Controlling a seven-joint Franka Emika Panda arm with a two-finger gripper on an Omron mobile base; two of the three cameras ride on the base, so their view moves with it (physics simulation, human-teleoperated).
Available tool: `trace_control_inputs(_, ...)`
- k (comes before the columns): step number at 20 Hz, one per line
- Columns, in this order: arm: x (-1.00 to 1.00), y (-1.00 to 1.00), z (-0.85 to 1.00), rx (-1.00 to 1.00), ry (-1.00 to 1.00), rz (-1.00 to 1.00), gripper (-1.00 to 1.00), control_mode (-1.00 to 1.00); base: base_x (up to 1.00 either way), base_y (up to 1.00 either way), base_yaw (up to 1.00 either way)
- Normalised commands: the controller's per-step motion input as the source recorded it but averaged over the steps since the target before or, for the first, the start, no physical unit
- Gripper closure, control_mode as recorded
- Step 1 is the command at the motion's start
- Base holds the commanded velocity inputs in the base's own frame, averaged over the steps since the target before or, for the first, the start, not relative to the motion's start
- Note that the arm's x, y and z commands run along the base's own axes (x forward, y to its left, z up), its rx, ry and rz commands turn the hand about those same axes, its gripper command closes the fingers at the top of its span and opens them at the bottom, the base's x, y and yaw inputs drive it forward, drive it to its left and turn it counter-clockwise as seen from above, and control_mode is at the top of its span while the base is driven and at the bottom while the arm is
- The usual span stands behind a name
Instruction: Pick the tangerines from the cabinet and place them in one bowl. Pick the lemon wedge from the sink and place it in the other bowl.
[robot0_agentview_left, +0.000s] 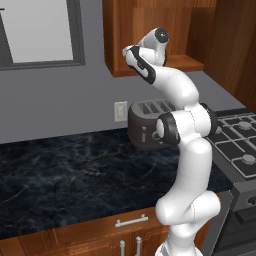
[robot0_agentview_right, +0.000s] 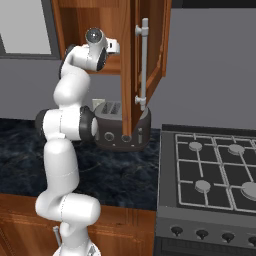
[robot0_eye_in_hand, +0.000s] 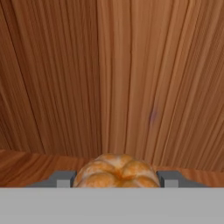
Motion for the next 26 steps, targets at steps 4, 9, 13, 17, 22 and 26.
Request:
trace_control_inputs(4, 0.00, -0.01, 0.00, 0.00, -0.05, 0.00, 1.00, -1.00, 0.00, 0.00, 0.00)
trace_control_inputs(9, -0.05, -0.08, 0.00, 0.00, -0.07, 0.00, 1.00, -1.00, 0.00, 0.00, 0.00)
trace_control_inputs(13, -0.05, -0.12, 0.05, 0.00, 0.00, 0.00, 1.00, -1.00, 0.00, 0.00, 0.00)
trace_control_inputs(17, -0.23, -0.11, 0.16, 0.01, 0.00, 0.00, 1.00, -1.00, 0.00, 0.00, 0.00)
trace_control_inputs(22, -0.28, -0.18, 0.21, 0.01, 0.00, -0.01, 1.00, -1.00, 0.00, 0.00, 0.00)
trace_control_inputs(26, -0.31, -0.10, 0.07, 0.00, 0.00, -0.02, 1.00, -1.00, 0.00, 0.00, 0.00)
